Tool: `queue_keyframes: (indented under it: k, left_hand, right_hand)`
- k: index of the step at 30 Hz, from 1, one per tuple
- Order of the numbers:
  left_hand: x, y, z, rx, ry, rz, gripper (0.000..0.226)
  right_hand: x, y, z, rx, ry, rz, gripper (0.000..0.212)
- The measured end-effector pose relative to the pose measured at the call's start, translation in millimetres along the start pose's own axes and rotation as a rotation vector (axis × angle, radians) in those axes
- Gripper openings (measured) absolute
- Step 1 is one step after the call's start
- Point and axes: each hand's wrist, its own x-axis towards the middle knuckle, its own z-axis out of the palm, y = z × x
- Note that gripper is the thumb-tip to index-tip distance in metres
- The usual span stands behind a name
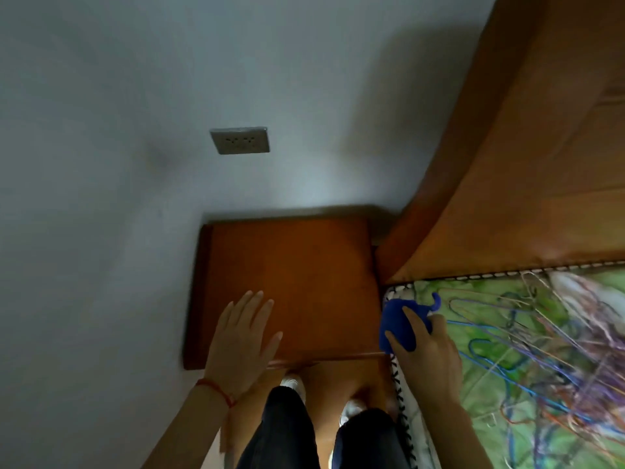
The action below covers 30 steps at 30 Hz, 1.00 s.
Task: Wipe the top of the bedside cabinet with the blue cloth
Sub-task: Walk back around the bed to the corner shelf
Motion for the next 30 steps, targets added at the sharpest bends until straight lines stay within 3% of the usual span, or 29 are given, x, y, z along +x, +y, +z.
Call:
queue_keyframes:
  k: [11,15,18,30]
  left_hand:
    - [-4.7,132.0,8.3,0.08,-0.017,0.271,0.08]
    - [-11.4,187.4,19.3,0.093,-0.015,0.406,0.065]
    - [-14.1,224.5,27.0,0.112,-0.027,0.539,0.056]
    - [-3.8,341.6,69.0,0.186,-0.114,1.142,0.054]
  right_hand:
    - [-75.3,112.7,-59.7,-0.019,0.092,0.222,0.05]
    - [-107.4,151.9,-81.2,-0.015,0.134,0.299,0.051]
    - [-132.5,175.7,-90.9,-0.001,0.165,0.402,0.05]
    - [-244.6,218.1,-105.1,0.015,0.285,0.939,0.05]
